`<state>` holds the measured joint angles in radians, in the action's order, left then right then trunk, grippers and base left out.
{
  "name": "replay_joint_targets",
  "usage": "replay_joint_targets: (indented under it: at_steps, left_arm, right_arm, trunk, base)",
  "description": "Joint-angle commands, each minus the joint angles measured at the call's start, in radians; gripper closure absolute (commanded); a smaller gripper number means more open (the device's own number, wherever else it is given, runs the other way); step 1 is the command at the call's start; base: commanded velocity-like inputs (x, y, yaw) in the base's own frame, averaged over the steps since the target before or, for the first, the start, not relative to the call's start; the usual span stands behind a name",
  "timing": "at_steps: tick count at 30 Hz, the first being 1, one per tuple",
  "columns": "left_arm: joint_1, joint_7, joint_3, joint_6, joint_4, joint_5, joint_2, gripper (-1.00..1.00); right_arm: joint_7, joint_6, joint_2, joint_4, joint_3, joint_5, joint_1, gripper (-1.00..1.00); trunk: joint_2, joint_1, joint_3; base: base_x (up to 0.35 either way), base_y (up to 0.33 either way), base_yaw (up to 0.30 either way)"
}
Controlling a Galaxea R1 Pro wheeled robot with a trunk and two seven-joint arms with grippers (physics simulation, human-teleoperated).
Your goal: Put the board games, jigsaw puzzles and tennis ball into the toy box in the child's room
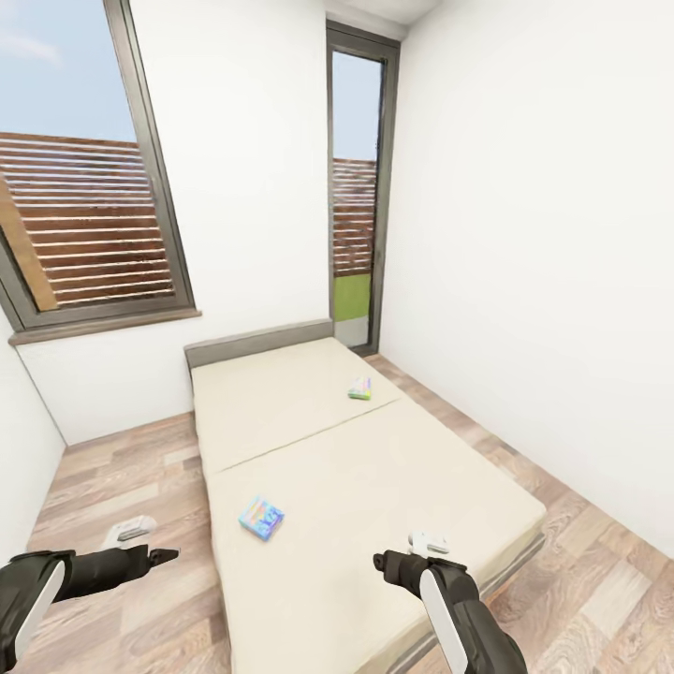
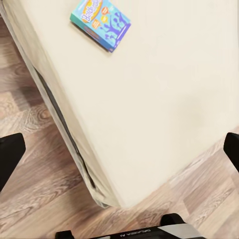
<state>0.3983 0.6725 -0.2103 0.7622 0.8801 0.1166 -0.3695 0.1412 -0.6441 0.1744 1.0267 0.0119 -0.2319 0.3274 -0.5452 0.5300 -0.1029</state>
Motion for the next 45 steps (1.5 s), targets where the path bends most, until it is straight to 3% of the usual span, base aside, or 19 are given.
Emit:
replay_joint_targets:
  at_steps: [1,13,27,45]
  left_arm:
    - [0.000,-0.001,-0.001,0.008,0.000,0.008,0.000,-1.00]
    - [0.000,-0.001,-0.001,0.008,0.000,0.007,0.000,-1.00]
    - [0.000,-0.001,-0.001,0.008,0.000,0.007,0.000,-1.00]
    - [0.000,-0.001,-0.001,0.008,0.000,0.007,0.000,-1.00]
  right_arm:
    - [0.009,-0.003,0.000,0.001,0.001,-0.010,0.001,-1.00]
    - [0.009,-0.003,0.000,0.001,0.002,-0.010,0.001,-1.00]
    - [0.009,-0.003,0.000,0.001,0.002,-0.010,0.001,-1.00]
    - [0.009,-0.003,0.000,0.001,0.002,-0.010,0.001,-1.00]
  trunk:
    - [-0.002,0.000,-0.002]
    - [-0.002,0.000,-0.002]
    - [-0.002,0.000,-0.002]
    - [-0.002,0.000,-0.002]
  base:
    - [0.014,0.059,-0.222]
    - [0.004,0.174,-0.247]
    - [0.000,0.181,-0.094]
    - [0.000,0.210,-0.264]
